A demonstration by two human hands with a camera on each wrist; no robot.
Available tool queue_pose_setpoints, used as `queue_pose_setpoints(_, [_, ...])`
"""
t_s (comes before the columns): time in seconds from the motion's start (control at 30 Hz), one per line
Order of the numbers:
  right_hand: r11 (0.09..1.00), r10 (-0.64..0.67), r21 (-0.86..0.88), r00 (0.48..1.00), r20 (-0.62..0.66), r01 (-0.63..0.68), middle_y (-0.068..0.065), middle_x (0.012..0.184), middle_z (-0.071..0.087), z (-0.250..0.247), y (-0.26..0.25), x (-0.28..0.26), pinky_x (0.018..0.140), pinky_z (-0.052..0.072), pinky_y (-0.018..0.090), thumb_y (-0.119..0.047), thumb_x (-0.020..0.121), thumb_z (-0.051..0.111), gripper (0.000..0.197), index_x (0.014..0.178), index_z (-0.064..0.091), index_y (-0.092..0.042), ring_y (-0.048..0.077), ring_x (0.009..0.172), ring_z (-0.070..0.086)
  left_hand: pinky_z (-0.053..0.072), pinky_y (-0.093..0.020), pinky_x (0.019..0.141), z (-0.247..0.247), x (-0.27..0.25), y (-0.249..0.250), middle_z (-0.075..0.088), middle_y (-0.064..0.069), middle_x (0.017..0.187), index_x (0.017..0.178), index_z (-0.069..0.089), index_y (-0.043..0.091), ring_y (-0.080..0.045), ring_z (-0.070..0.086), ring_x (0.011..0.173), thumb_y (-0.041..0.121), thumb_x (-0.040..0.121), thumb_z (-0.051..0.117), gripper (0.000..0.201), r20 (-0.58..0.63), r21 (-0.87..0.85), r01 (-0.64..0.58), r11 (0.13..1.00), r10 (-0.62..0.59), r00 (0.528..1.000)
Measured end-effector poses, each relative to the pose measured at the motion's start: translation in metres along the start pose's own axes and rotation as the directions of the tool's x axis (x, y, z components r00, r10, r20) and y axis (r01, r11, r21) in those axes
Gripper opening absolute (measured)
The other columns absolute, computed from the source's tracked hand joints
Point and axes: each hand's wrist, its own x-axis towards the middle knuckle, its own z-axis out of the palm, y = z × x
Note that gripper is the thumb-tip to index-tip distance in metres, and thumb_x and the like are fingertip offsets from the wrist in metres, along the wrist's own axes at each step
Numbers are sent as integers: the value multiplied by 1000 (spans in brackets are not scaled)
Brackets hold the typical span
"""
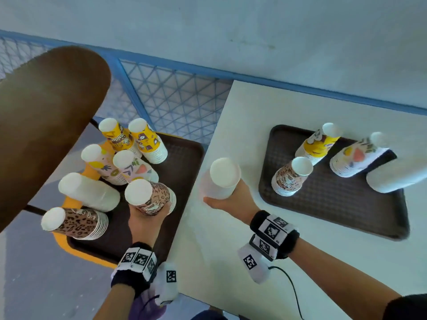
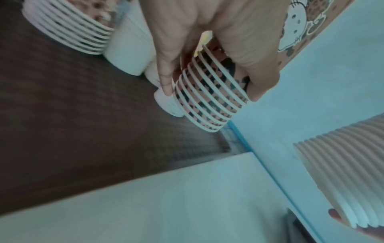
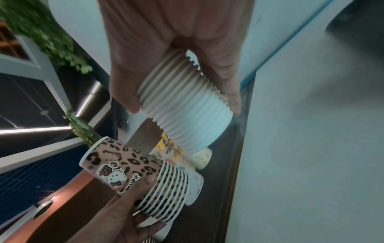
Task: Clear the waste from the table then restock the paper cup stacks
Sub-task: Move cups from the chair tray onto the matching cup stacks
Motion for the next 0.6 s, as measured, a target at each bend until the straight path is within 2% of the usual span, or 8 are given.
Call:
queue_pose_setpoints(0.1, [1000,-26,4,996,-91,26,-23,98,52,-61,8,-25,81,46,8,-11,61,84,70,118,45,-23,0,92,55,31,-22,98,33,-25,28,53,-14,133,131,39,8,-28,50,124,12,63,82,81,90,46,-97,994,93,992])
queue_pose_setpoints(0.17, [999,-31,-1,986,-166,32,-19,97,55,-102,15,-41,76,46,2,-12,59,86,68,114,47,-20,-1,92,56,32,-18,94,59,-43,46,56,-16,129,129,42,4,-26,53,120,11,62,83,78,155,52,-177,983,167,974])
queue_pose_setpoints(0.2, [1000,-27,0,978,-208,28,-14,99,58,-122,18,-49,79,47,6,-17,56,87,70,114,48,-19,2,94,57,33,-17,93,72,-53,54,57,-16,128,128,42,3,-23,53,117,10,62,83,78,195,41,-216,975,204,959])
queue_pose_setpoints(0.27, [1000,-14,7,958,-285,17,-6,109,61,-157,26,-61,91,50,27,-34,48,85,81,119,49,-19,12,105,58,36,-19,93,97,-71,72,57,-12,125,127,42,4,-15,52,109,12,60,85,80,276,-1,-266,964,256,926])
queue_pose_setpoints(0.33, [1000,-21,-2,940,-340,22,-3,114,62,-186,32,-70,96,50,40,-45,44,80,86,120,50,-20,17,109,58,38,-17,92,122,-87,89,56,-2,117,127,42,6,-11,51,106,22,55,85,85,331,-40,-299,953,295,896])
queue_pose_setpoints(0.47, [999,-31,-36,900,-434,17,-1,117,63,-236,35,-81,96,50,42,-49,46,78,86,121,50,-21,17,110,59,34,8,76,166,-111,119,54,4,111,128,41,5,-9,52,102,17,61,84,81,371,-66,-385,921,381,847])
queue_pose_setpoints(0.53, [999,-44,-32,876,-480,33,-2,116,63,-261,35,-84,93,50,38,-42,52,82,81,122,49,-19,16,108,59,33,7,75,185,-119,131,55,2,114,129,39,6,-9,51,103,14,65,81,78,395,-50,-412,910,397,829])
queue_pose_setpoints(0.6, [999,-50,-12,847,-529,51,-3,111,62,-289,31,-87,89,49,31,-28,57,84,73,121,51,-14,12,101,60,34,-2,81,202,-124,139,59,-3,122,130,37,10,-13,54,107,18,65,81,79,410,-35,-418,908,395,822])
